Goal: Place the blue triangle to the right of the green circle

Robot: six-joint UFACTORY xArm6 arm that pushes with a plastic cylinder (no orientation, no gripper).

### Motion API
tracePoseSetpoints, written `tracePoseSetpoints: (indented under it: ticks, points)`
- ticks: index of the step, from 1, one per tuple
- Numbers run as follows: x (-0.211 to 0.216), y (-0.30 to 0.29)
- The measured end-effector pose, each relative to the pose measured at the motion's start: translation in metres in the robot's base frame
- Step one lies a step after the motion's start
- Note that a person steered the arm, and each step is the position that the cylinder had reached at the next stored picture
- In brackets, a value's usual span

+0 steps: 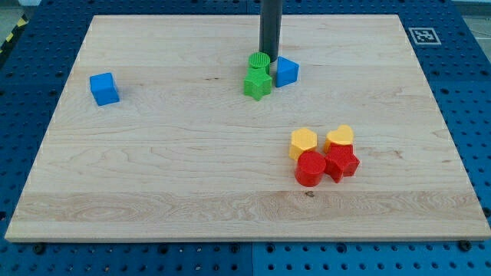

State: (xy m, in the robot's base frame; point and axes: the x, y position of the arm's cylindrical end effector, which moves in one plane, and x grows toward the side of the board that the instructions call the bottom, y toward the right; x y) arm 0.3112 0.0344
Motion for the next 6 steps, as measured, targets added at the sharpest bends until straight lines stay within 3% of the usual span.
tracePoseSetpoints:
  ticks: [2,5,6]
  points:
    - [0.0,-0.017]
    - [-0.006,0.076]
    - [0.009,0.082]
